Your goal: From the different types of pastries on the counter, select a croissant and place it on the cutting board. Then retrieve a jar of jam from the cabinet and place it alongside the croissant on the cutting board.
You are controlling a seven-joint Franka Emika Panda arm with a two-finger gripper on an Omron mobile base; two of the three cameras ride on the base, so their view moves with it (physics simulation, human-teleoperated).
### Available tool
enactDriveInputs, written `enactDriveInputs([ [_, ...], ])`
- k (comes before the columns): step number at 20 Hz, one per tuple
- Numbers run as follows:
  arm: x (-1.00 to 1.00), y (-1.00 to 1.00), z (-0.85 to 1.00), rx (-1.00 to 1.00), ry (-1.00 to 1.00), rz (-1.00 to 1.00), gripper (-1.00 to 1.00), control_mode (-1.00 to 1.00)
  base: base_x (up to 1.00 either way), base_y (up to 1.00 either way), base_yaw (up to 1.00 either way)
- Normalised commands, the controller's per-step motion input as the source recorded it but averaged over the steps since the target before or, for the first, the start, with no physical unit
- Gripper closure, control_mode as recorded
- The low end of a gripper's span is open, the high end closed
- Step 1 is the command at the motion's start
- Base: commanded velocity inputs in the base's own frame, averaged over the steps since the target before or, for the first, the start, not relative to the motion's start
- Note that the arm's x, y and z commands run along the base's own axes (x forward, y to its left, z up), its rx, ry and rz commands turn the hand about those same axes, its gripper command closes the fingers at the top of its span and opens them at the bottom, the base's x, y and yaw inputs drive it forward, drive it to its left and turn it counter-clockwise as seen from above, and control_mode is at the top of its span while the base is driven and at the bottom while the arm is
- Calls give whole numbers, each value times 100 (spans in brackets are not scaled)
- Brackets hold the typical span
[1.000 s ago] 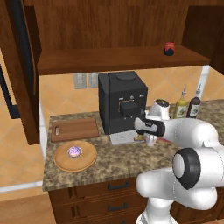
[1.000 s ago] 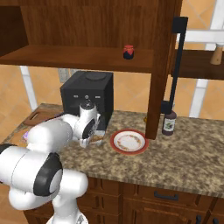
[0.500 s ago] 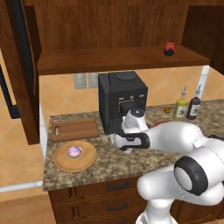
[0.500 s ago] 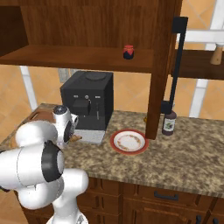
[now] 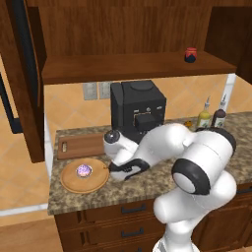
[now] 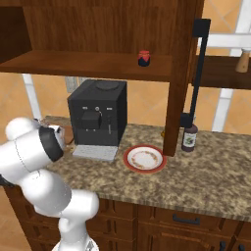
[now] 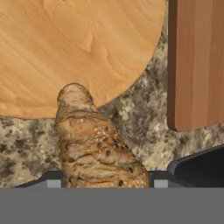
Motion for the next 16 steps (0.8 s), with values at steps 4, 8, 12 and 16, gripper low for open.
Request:
enactDriveInputs([
  [4, 26, 95, 80, -29, -15, 0, 100, -100, 0, 0, 0],
  [8, 45, 68, 90, -16, -9, 0, 100, -100, 0, 0, 0],
  [12, 9, 16, 10, -2, 0, 0, 100, -100, 0, 0, 0],
  [16, 32, 18, -11, 24, -2, 5, 100, -100, 0, 0, 0],
])
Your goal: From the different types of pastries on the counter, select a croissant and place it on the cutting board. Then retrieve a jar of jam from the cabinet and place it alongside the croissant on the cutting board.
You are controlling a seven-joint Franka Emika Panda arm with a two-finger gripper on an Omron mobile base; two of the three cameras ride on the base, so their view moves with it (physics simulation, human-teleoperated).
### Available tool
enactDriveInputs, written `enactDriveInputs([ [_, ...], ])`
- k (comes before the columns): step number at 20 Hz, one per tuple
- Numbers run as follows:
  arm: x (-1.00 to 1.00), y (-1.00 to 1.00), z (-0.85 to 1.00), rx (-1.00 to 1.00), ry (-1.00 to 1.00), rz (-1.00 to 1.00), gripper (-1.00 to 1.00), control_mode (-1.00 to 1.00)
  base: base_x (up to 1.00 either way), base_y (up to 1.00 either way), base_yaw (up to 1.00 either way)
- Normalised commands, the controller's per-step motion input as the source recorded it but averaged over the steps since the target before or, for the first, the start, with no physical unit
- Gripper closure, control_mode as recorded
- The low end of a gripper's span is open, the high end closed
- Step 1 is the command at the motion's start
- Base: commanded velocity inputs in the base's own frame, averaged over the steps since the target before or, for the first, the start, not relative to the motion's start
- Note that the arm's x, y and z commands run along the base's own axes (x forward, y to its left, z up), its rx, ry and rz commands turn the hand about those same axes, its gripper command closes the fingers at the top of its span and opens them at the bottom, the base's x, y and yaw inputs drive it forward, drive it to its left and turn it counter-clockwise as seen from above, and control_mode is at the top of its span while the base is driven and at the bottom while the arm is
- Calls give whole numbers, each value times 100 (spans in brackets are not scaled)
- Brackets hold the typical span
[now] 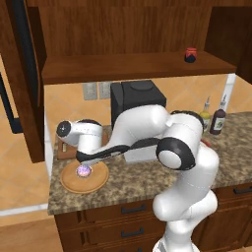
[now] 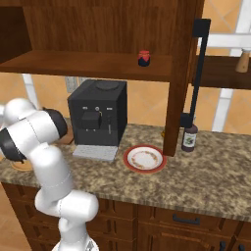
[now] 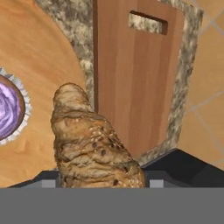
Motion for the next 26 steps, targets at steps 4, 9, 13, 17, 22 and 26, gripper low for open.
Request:
enactDriveInputs([
  [4, 64, 6, -4, 22, -12, 3, 100, -100, 0, 0, 0],
  [9, 38, 18, -10, 3, 0, -14, 100, -100, 0, 0, 0],
  [13, 61, 60, -20, 9, -3, -21, 100, -100, 0, 0, 0],
  [17, 47, 52, 0, -2, -1, -15, 100, -100, 0, 0, 0],
  [22, 27, 33, -27, 0, 0, -3, 100, -100, 0, 0, 0],
  [26, 21, 0, -23, 11, 0, -1, 100, -100, 0, 0, 0],
])
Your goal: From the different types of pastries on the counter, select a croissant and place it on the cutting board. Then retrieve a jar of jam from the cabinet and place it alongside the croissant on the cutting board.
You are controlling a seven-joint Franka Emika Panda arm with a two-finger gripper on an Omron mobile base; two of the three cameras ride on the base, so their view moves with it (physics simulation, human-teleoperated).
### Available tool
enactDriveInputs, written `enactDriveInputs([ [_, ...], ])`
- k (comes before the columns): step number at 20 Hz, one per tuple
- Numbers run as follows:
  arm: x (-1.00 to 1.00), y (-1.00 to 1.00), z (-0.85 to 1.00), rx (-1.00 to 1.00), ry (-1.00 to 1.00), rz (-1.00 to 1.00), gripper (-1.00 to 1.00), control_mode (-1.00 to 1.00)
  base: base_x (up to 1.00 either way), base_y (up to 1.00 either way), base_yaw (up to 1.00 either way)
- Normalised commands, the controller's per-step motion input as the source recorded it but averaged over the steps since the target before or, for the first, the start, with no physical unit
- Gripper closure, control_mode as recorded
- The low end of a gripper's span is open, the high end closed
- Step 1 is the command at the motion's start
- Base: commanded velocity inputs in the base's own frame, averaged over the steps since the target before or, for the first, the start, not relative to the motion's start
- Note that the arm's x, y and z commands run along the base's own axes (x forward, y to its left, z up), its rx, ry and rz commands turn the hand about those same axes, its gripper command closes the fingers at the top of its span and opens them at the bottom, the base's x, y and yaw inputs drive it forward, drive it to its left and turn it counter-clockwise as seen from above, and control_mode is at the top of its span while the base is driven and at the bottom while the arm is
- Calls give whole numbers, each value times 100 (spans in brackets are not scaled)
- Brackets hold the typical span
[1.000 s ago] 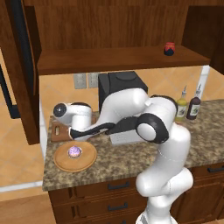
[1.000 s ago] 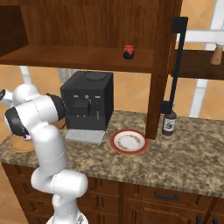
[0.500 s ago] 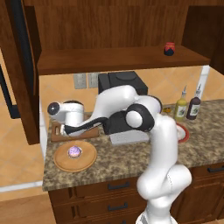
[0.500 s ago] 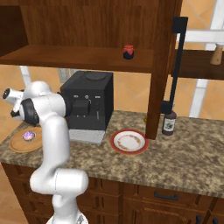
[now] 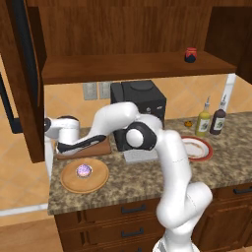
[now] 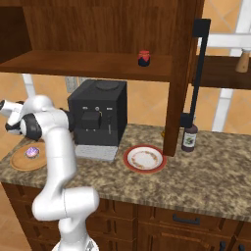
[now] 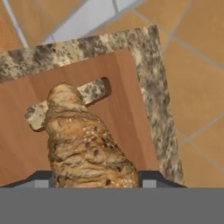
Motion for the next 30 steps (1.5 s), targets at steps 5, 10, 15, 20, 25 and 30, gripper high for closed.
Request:
enactDriveInputs([
  [5, 27, -2, -29, 9, 0, -2, 100, -100, 0, 0, 0],
  [10, 28, -16, -20, 0, -1, -4, 100, -100, 0, 0, 0],
  [15, 47, -22, -1, 1, 0, -2, 100, -100, 0, 0, 0],
  [20, 32, -12, -14, 1, 0, -5, 100, -100, 0, 0, 0],
  [25, 12, 9, -54, 0, 1, -2, 100, -100, 0, 0, 0],
  [30, 1, 0, -52, 0, 0, -4, 100, -100, 0, 0, 0],
])
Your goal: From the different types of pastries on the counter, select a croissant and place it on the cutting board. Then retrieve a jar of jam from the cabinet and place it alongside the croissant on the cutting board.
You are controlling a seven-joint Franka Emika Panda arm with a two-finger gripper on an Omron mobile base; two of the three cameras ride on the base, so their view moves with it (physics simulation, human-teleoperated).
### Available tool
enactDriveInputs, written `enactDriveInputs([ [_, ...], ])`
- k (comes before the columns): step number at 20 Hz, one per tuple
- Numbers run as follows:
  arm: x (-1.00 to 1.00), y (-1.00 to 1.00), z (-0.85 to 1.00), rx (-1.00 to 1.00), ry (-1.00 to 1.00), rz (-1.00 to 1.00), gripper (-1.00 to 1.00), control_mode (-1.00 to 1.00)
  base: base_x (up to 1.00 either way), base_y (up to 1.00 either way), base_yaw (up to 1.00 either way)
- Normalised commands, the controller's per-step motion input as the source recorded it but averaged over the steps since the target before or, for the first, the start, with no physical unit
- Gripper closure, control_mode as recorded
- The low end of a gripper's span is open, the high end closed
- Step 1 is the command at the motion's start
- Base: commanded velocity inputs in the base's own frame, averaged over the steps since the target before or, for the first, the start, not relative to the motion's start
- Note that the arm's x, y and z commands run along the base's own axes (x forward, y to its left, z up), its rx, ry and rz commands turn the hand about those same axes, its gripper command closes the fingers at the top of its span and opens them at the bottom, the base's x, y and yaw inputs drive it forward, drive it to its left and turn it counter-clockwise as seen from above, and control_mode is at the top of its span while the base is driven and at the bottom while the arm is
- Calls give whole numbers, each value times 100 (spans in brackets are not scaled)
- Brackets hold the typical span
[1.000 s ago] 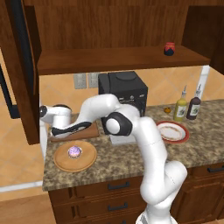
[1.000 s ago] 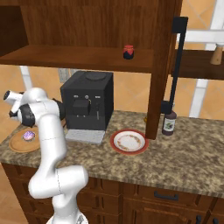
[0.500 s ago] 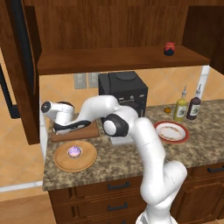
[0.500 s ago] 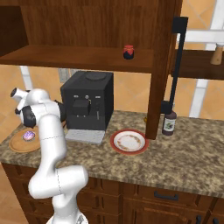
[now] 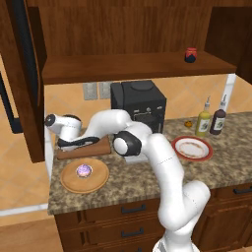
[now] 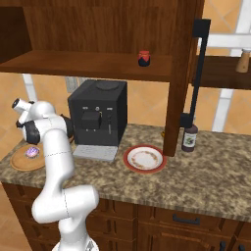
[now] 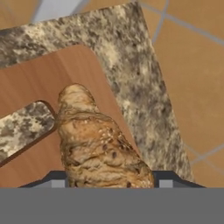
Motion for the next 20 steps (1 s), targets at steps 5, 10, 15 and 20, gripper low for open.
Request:
enactDriveInputs([
  [5, 0, 0, -58, 0, 0, -3, -100, -100, 0, 0, 0],
  [10, 0, 0, -14, 5, 0, 0, -100, -100, 0, 0, 0],
  [15, -16, 0, 1, 8, -1, 0, -100, -100, 0, 0, 0],
  [20, -26, -1, 19, 11, -2, 0, -100, -100, 0, 0, 0],
])
